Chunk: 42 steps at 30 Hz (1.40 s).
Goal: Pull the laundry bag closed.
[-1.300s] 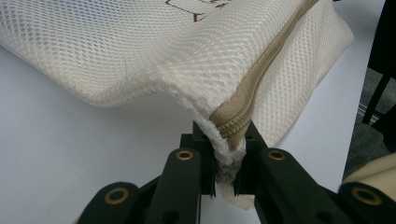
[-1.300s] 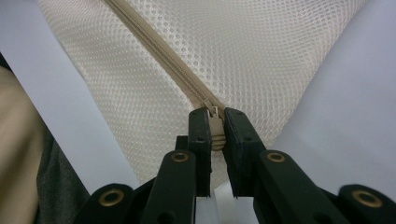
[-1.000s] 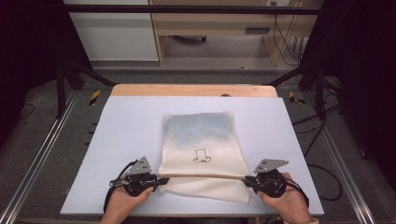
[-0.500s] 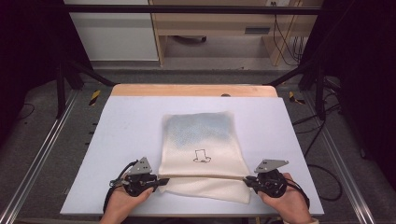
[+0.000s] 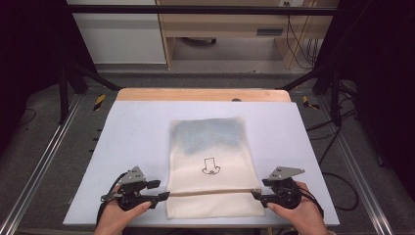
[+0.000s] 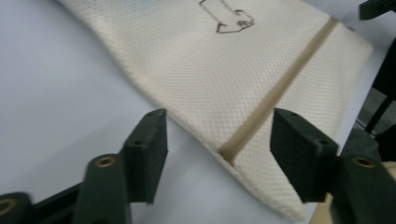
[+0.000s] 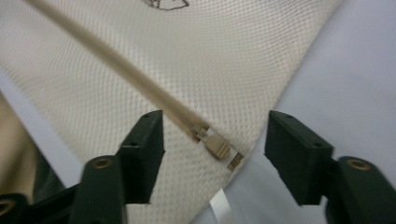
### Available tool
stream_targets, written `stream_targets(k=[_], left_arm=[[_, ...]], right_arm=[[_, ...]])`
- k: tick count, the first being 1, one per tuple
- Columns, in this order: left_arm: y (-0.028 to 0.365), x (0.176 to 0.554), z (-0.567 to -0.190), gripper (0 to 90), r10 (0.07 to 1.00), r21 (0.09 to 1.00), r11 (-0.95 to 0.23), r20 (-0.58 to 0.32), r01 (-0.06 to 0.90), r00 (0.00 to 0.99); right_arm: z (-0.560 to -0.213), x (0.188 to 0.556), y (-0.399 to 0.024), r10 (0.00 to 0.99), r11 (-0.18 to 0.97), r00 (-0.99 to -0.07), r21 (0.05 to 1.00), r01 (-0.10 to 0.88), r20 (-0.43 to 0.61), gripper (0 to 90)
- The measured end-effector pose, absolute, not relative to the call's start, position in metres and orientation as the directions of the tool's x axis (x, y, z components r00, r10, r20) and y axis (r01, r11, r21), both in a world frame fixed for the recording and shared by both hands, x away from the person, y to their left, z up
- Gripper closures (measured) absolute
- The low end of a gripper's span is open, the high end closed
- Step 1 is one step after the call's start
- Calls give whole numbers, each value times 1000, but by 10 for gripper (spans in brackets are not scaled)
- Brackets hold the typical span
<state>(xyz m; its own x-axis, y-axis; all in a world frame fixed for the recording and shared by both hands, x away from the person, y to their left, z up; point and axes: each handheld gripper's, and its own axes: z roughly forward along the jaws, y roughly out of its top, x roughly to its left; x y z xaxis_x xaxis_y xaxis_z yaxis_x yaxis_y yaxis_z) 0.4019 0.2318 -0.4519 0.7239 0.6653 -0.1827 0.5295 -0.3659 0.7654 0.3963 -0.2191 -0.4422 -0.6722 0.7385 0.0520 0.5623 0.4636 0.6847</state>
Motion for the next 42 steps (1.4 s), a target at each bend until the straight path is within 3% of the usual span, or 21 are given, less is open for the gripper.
stream_targets(k=[6, 11, 23, 42], left_arm=[[237, 405, -446, 200, 721, 745, -395, -112, 538, 684], [237, 412, -436, 151, 738, 722, -424, -74, 546, 670], [257, 431, -406, 118, 748, 691, -467, -22, 551, 663], [294, 440, -407, 90, 777, 642, -497, 29, 584, 629]], right_arm=[[-430, 402, -210, 769, 422, -639, 720, 552, 39, 147], [-417, 416, -211, 806, 385, -591, 743, 548, 18, 75], [-394, 438, -225, 851, 378, -526, 714, 590, -16, 85], [-394, 438, -256, 881, 367, -472, 669, 647, -26, 95]])
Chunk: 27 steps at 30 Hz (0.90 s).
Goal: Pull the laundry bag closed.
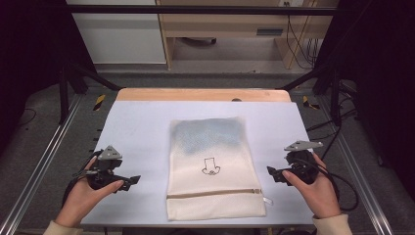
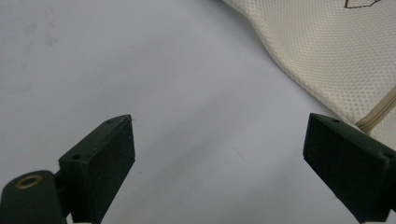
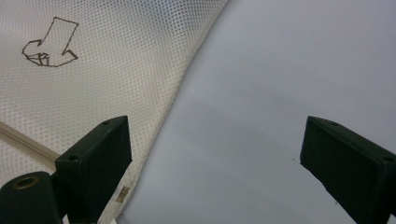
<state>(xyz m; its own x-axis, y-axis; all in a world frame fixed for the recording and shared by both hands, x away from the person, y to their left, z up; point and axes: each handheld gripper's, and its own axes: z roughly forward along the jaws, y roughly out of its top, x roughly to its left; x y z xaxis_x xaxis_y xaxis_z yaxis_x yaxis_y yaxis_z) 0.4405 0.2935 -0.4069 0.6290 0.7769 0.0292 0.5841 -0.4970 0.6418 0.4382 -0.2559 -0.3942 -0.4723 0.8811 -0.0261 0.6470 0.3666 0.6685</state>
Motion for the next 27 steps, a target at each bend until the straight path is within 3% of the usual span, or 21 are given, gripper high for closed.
stream_targets(k=[27], left_arm=[[340, 438, -421, 56, 823, 610, -475, 53, 634, 566]], right_arm=[[-427, 417, -305, 929, 269, -370, 632, 727, 30, 85]])
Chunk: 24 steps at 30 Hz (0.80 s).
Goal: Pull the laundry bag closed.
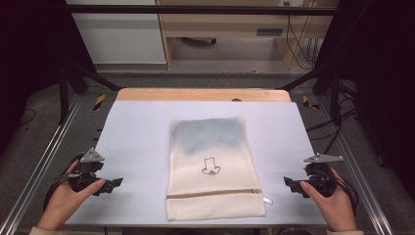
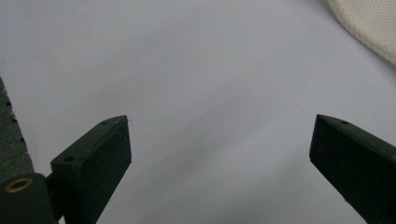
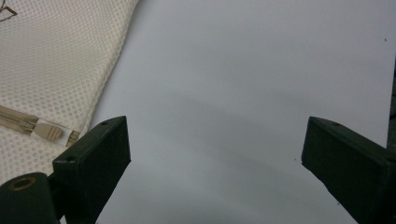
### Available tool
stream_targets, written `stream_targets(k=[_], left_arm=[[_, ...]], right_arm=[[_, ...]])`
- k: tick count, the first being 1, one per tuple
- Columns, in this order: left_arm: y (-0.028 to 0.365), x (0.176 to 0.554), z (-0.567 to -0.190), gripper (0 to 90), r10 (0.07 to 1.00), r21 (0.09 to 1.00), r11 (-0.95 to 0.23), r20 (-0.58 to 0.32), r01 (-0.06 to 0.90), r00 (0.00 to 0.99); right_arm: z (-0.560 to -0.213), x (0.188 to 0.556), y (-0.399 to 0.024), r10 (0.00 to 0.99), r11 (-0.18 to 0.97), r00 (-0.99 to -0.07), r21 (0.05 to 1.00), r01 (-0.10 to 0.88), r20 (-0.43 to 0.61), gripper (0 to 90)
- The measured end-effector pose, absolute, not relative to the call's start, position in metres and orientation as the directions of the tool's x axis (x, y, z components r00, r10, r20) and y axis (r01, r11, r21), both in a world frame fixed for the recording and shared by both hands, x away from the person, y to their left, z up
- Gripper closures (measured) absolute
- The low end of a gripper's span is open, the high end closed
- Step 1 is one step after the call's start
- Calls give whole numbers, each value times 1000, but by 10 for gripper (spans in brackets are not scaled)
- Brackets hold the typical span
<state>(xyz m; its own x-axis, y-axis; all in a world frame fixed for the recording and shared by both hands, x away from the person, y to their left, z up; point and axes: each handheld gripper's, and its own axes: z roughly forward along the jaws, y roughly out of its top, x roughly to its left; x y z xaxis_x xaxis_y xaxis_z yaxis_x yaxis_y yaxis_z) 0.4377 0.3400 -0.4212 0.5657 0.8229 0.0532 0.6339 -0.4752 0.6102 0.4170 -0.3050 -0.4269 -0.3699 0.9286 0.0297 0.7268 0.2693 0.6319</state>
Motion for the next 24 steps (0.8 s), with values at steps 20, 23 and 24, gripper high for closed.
stream_targets(k=[20, 23, 24], left_arm=[[344, 432, -454, 56, 842, 600, -474, 95, 645, 531], [341, 430, -453, 58, 841, 605, -476, 100, 638, 531], [340, 429, -452, 58, 841, 611, -475, 105, 633, 531]], right_arm=[[-463, 400, -304, 929, 231, -361, 640, 732, 77, 70], [-464, 401, -302, 930, 237, -360, 635, 735, 71, 70], [-465, 401, -302, 930, 238, -360, 633, 736, 70, 70]])
